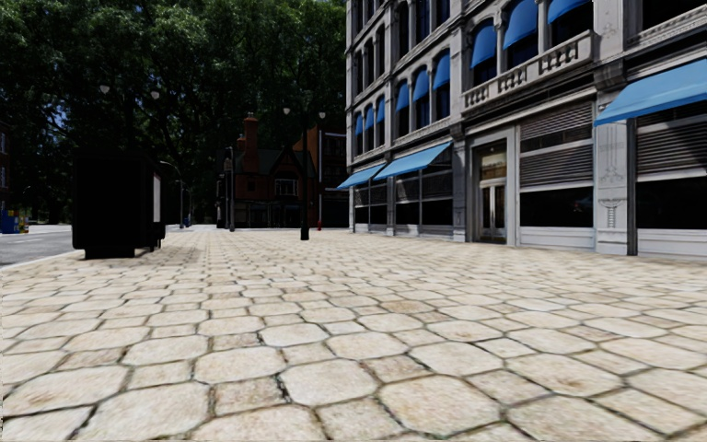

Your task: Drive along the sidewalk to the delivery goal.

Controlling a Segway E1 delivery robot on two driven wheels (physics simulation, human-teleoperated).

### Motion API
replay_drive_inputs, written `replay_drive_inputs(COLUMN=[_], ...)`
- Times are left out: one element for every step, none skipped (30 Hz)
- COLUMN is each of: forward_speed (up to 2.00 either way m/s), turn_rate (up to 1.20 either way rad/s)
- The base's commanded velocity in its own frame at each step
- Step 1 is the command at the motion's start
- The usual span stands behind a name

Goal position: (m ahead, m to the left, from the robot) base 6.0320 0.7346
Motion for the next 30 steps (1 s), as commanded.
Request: replay_drive_inputs(forward_speed=[1.80, 1.80, 1.80, 1.80, 1.80, 1.80, 1.80, 1.80, 1.80, 1.80, 1.80, 1.80, 1.80, 1.80, 1.80, 1.80, 1.80, 1.86, 2.00, 2.00, 2.00, 2.00, 2.00, 2.00, 2.00, 2.00, 2.00, 2.00, 2.00, 2.00], turn_rate=[0.00, 0.00, 0.00, 0.00, 0.09, 0.09, 0.20, 0.23, 0.24, 0.24, 0.24, 0.24, 0.24, 0.24, 0.24, 0.24, 0.24, 0.24, 0.24, 0.24, 0.24, 0.24, 0.24, 0.19, 0.14, 0.14, 0.09, 0.06, 0.06, 0.10])
